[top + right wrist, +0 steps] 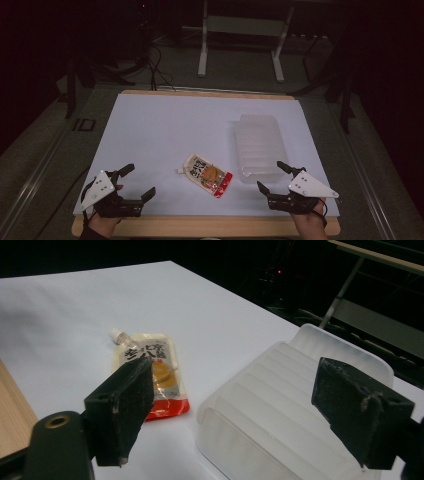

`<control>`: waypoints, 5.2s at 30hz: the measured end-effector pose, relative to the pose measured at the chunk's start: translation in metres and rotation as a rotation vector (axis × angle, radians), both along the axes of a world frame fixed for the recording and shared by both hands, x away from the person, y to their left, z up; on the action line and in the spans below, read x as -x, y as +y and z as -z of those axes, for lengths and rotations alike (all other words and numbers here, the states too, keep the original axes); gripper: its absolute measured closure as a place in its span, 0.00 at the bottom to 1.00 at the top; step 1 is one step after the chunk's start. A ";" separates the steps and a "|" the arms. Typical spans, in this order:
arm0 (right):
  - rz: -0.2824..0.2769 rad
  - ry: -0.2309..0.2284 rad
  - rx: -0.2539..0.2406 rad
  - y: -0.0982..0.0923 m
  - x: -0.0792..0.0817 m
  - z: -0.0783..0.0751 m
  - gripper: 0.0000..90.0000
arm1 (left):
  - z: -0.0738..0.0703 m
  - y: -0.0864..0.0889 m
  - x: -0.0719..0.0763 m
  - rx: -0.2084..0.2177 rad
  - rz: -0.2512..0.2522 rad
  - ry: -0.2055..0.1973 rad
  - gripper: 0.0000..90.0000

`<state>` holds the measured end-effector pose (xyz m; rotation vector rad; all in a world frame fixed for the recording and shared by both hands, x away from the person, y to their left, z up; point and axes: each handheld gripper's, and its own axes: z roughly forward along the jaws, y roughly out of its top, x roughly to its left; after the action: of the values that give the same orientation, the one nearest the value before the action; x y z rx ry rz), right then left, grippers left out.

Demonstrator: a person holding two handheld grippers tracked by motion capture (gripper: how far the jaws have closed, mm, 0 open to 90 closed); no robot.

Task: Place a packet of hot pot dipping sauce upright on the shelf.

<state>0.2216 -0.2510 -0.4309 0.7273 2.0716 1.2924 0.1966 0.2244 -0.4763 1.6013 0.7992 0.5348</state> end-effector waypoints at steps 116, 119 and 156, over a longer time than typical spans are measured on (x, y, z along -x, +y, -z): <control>-0.086 0.047 -0.016 0.015 0.006 0.002 0.24 | 0.064 -0.104 -0.144 -0.322 0.028 0.401 0.67; -0.087 0.050 -0.013 0.015 0.006 0.002 0.24 | 0.065 -0.104 -0.145 -0.303 0.030 0.422 0.68; -0.066 0.041 -0.030 0.012 0.006 0.000 0.25 | 0.028 -0.114 -0.128 -0.248 0.031 0.294 1.00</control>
<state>0.2156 -0.2389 -0.4312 0.7097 2.1293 1.3577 0.3246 0.1107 -0.5038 1.9482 0.9528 0.3914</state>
